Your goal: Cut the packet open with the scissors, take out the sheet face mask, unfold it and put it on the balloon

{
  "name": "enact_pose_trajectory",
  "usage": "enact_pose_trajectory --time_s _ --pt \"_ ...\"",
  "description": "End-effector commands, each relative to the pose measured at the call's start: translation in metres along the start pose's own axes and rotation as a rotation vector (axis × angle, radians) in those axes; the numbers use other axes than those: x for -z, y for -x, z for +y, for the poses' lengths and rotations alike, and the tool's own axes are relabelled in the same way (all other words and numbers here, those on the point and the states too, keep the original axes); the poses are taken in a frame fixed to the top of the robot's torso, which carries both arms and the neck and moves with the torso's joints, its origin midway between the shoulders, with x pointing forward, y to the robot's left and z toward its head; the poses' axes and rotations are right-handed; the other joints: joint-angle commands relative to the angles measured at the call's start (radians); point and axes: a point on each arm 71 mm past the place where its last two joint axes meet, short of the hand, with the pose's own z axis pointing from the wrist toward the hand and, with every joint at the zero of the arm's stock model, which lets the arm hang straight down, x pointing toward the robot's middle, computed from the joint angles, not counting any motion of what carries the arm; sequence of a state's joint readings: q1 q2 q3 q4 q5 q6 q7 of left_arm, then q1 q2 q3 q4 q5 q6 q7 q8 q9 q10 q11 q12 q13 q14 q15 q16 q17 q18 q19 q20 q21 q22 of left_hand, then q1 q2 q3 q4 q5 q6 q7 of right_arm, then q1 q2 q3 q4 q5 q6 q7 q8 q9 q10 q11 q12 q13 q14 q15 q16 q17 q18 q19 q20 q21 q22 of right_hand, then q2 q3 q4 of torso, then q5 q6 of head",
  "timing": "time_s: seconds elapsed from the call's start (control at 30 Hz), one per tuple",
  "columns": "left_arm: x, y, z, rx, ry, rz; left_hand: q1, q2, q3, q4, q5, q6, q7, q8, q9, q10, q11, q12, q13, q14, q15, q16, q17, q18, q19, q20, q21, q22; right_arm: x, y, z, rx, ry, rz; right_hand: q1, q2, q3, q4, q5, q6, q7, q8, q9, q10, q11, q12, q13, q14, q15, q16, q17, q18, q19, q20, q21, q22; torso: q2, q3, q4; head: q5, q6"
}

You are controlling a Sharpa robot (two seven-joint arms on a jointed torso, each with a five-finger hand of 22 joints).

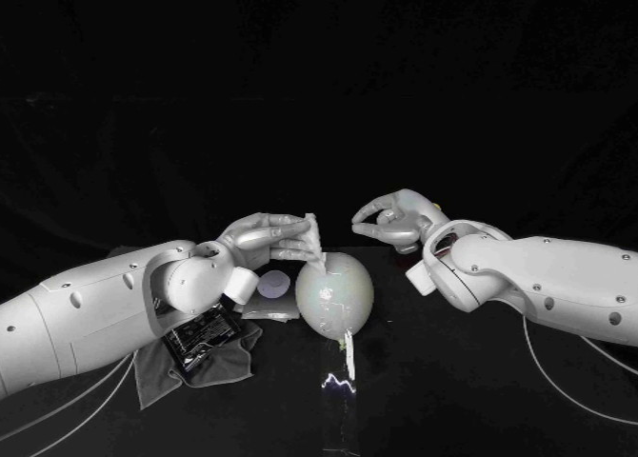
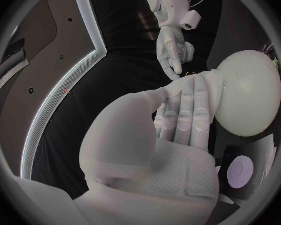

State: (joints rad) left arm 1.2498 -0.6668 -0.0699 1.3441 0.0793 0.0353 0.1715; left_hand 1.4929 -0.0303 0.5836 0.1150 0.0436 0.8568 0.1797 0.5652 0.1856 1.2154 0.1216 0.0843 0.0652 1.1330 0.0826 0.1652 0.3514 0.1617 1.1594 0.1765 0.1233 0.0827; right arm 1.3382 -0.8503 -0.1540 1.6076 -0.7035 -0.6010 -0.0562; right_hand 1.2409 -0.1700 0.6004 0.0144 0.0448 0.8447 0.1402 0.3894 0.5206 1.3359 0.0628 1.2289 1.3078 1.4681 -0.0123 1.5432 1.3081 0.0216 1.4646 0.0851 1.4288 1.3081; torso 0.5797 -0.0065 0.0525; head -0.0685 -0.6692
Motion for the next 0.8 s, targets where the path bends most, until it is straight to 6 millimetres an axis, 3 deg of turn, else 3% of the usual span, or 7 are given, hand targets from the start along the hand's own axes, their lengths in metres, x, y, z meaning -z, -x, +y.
enact_pose_trajectory --time_s 0.03,0.33,0.53,0.63,0.73,0.8 --pt "-0.001 -0.003 -0.004 -0.02 -0.043 0.023 -0.018 0.002 -0.003 -0.014 0.005 0.01 -0.002 0.016 0.056 0.01 -0.001 -0.001 0.001 -0.006 0.004 0.009 0.005 0.009 -0.018 -0.001 0.007 0.003 0.001 0.002 0.006 0.053 0.088 0.001 0.006 -0.006 -0.007 -0.002 0.004 0.002 0.006 -0.007 -0.003 -0.008 0.0 -0.004 -0.002 0.084 0.008 -0.003 0.217 0.014 0.018 0.008 -0.003 0.213 0.0 0.0002 0.0002 -0.002 0.0" --pt "0.0 -0.004 -0.005 -0.021 -0.055 0.03 -0.063 0.02 0.006 -0.058 0.005 0.012 0.0 0.01 0.066 0.013 0.003 -0.014 0.0 -0.093 0.016 0.075 0.059 -0.038 -0.156 0.019 -0.006 0.014 0.005 0.004 0.014 0.131 0.203 -0.013 0.035 0.019 0.002 -0.023 0.005 0.026 0.002 -0.014 -0.013 0.0 -0.002 0.01 0.006 0.089 0.007 0.004 0.228 0.009 0.032 0.014 0.02 0.221 0.0 -0.0001 0.0008 -0.005 0.001" --pt "0.0 -0.004 -0.005 -0.025 -0.057 0.035 -0.085 0.024 0.012 -0.081 0.005 0.01 0.002 0.008 0.075 -0.001 0.006 -0.012 0.002 -0.145 0.021 0.136 0.1 -0.043 -0.185 0.02 0.014 0.032 0.009 0.0 0.022 0.164 0.279 -0.018 0.062 0.041 0.015 -0.042 0.005 0.054 -0.005 -0.013 -0.016 0.016 -0.009 0.029 0.018 0.095 0.001 0.015 0.243 0.003 0.048 0.012 0.047 0.23 0.0 0.0003 0.0018 -0.005 0.001" --pt "0.0 -0.005 -0.005 -0.025 -0.06 0.038 -0.091 0.027 0.014 -0.086 0.005 0.009 0.003 0.007 0.078 -0.001 0.007 -0.011 0.002 -0.157 0.021 0.152 0.109 -0.044 -0.192 0.02 0.021 0.038 0.012 -0.005 0.026 0.178 0.286 -0.003 0.054 0.046 0.002 -0.043 0.005 0.104 -0.022 0.009 -0.01 0.057 -0.022 0.079 0.054 0.101 -0.008 0.026 0.259 -0.004 0.066 0.007 0.075 0.24 0.001 0.0001 0.0023 -0.004 0.001" --pt "0.0 -0.006 -0.005 -0.025 -0.063 0.039 -0.095 0.029 0.017 -0.088 0.005 0.008 0.002 0.007 0.08 -0.003 0.007 -0.011 0.002 -0.167 0.022 0.161 0.114 -0.045 -0.2 0.021 0.023 0.041 0.015 -0.011 0.027 0.169 0.253 0.017 0.031 0.045 -0.014 -0.03 0.006 0.108 -0.029 0.004 -0.015 0.078 -0.029 0.105 0.073 0.103 -0.015 0.028 0.263 -0.008 0.075 0.001 0.089 0.245 0.0 -0.0008 0.0013 -0.004 -0.002" --pt "0.0 -0.006 -0.005 -0.025 -0.064 0.038 -0.1 0.031 0.024 -0.089 0.005 0.006 0.002 0.006 0.082 -0.005 0.007 -0.01 0.002 -0.182 0.025 0.161 0.112 -0.047 -0.217 0.024 0.02 0.04 0.016 -0.016 0.027 0.153 0.215 0.03 -0.01 0.042 -0.036 -0.001 0.015 0.109 -0.031 -0.003 -0.021 0.109 -0.031 0.148 0.106 0.103 -0.017 0.028 0.263 -0.012 0.084 -0.003 0.105 0.25 0.001 -0.0008 0.0013 -0.004 -0.003"
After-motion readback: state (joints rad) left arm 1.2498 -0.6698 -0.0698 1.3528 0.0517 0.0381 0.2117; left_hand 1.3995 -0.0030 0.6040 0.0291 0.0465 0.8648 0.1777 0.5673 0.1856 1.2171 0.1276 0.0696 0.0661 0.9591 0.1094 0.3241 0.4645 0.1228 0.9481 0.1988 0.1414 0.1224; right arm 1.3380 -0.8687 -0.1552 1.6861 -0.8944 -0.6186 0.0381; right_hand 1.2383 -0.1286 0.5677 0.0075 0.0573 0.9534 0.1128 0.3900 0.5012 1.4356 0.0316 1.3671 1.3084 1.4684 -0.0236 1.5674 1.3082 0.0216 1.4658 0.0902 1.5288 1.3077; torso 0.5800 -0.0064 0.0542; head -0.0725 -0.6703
